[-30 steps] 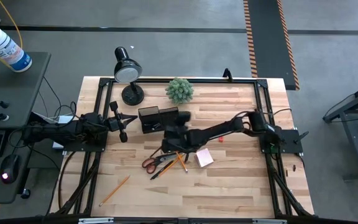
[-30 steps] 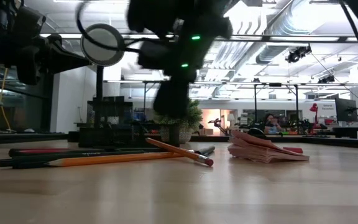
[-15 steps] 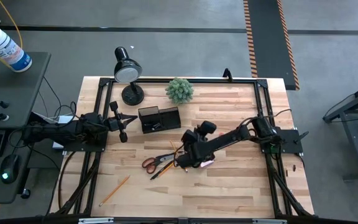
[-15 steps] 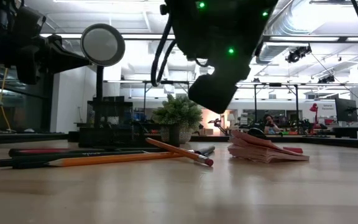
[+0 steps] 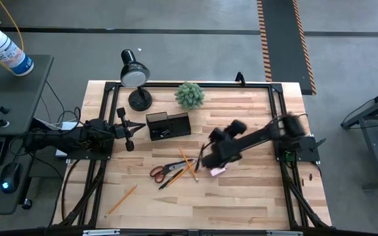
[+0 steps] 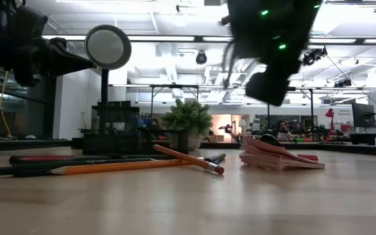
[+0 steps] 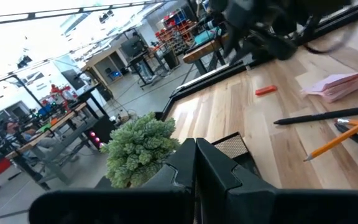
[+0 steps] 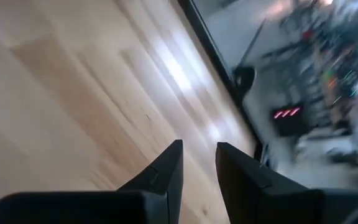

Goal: Pick and place office supplies into organizer
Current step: Put the eraser into the desktop organizer

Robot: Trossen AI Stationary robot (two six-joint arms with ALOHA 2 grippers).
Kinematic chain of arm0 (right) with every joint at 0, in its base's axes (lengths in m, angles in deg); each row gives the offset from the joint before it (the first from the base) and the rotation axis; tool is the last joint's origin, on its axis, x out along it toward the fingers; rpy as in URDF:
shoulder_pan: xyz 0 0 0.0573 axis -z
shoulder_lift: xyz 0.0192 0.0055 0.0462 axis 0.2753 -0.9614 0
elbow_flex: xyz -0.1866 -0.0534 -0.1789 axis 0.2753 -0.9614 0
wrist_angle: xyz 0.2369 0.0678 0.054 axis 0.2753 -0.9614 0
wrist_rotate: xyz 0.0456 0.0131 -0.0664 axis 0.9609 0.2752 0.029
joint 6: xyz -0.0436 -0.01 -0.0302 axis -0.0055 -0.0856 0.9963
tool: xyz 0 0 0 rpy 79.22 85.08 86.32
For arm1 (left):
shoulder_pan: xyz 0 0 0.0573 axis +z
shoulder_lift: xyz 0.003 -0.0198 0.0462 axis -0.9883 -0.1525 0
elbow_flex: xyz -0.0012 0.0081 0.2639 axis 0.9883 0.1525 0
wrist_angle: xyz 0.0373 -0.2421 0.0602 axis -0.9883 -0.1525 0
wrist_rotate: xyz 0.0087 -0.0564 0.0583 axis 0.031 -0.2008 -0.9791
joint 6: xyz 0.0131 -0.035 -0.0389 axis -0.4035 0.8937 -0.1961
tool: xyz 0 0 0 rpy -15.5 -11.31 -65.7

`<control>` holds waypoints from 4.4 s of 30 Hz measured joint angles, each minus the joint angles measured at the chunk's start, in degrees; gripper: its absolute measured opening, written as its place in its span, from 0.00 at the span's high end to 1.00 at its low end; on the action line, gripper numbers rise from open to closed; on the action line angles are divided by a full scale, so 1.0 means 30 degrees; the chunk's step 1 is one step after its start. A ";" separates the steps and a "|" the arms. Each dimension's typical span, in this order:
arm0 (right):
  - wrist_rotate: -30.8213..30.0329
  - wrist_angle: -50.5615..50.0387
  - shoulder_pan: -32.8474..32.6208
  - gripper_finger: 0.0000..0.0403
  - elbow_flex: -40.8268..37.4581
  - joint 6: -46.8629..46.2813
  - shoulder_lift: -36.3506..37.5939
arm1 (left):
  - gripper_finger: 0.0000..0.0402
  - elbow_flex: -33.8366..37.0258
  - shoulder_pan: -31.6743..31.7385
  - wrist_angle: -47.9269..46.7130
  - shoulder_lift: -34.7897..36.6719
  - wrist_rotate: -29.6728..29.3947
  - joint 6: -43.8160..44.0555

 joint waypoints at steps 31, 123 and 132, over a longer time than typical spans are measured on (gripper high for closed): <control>0.7226 1.5997 0.2746 0.81 -1.2916 -0.3126 1.2131 | 1.00 -0.1963 0.0007 -0.6705 -0.1414 0.2161 1.0498; 1.0431 1.9151 0.2344 0.84 -1.2880 -0.4918 0.6587 | 0.78 -0.1967 0.0000 -0.3394 -0.2763 0.1457 0.8648; 1.0584 1.8206 0.2346 0.83 -1.1017 -0.3697 0.6507 | 0.78 -0.1967 0.0005 -0.3400 -0.2769 0.1457 0.8648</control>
